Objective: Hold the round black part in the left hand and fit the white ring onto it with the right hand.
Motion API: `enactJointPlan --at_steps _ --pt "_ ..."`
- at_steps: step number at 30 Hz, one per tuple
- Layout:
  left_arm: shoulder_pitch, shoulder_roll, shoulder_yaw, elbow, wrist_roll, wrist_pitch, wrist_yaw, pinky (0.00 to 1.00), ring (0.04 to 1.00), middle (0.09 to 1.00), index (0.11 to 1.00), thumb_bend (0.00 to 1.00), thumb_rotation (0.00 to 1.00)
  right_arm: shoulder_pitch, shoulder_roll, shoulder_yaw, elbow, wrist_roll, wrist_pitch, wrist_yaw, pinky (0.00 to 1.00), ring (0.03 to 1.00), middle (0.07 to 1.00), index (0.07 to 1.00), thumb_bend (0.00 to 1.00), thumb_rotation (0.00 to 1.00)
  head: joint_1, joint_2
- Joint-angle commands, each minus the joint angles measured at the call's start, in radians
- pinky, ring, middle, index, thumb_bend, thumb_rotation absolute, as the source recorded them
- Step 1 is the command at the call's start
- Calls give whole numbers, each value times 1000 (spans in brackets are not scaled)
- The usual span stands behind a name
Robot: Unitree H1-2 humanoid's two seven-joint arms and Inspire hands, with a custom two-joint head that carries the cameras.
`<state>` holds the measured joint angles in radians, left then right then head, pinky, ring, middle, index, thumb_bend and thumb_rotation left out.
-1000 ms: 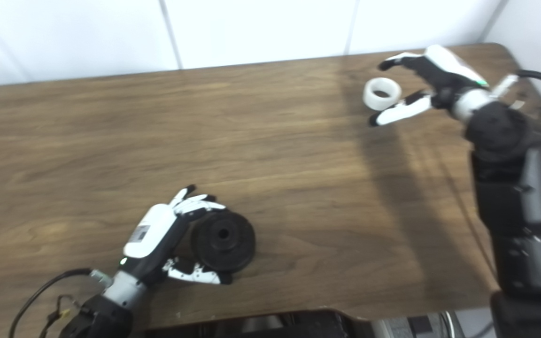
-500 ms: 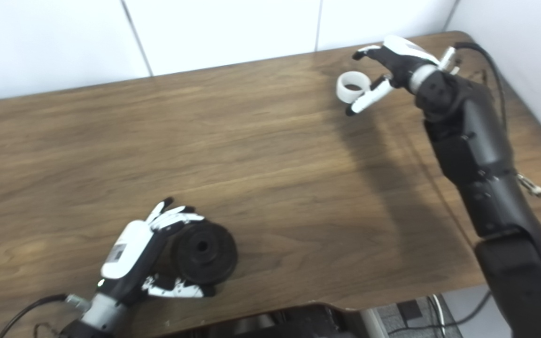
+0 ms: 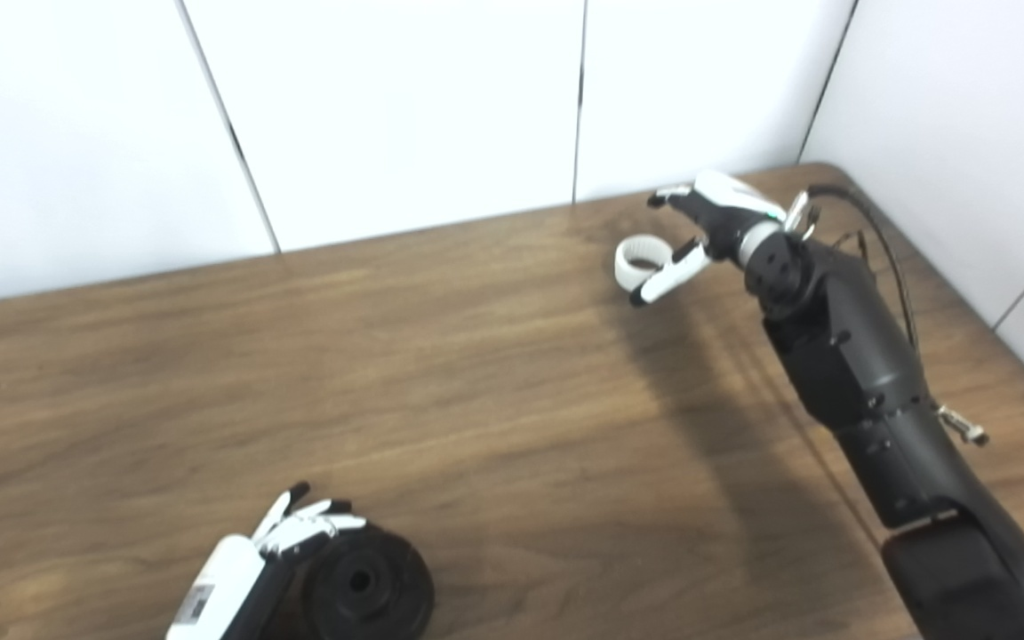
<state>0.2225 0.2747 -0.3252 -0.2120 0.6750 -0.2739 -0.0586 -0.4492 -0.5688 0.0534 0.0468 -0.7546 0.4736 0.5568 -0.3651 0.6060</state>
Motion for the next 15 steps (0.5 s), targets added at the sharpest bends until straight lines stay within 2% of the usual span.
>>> enactJointPlan --at_steps 1,4,9,15 --pt "25 28 5 50 20 13 -10 1000 841 749 483 524 64 -55 -18 -1 -5 -22 -4 -25 960 1000 976 910 920 273 2 -5" --pt "26 24 6 55 9 16 -12 1000 845 750 482 525 63 -59 -19 6 10 -36 -4 -16 978 1000 980 911 908 263 10 -6" --pt "24 19 8 69 4 4 0 1000 844 748 483 525 61 -69 -24 24 46 -52 -4 -13 954 1000 971 906 896 255 19 -6" --pt "26 15 9 67 0 0 -1 1000 844 748 483 525 62 -73 -29 49 78 -46 -6 -40 956 993 954 882 881 237 44 -5"
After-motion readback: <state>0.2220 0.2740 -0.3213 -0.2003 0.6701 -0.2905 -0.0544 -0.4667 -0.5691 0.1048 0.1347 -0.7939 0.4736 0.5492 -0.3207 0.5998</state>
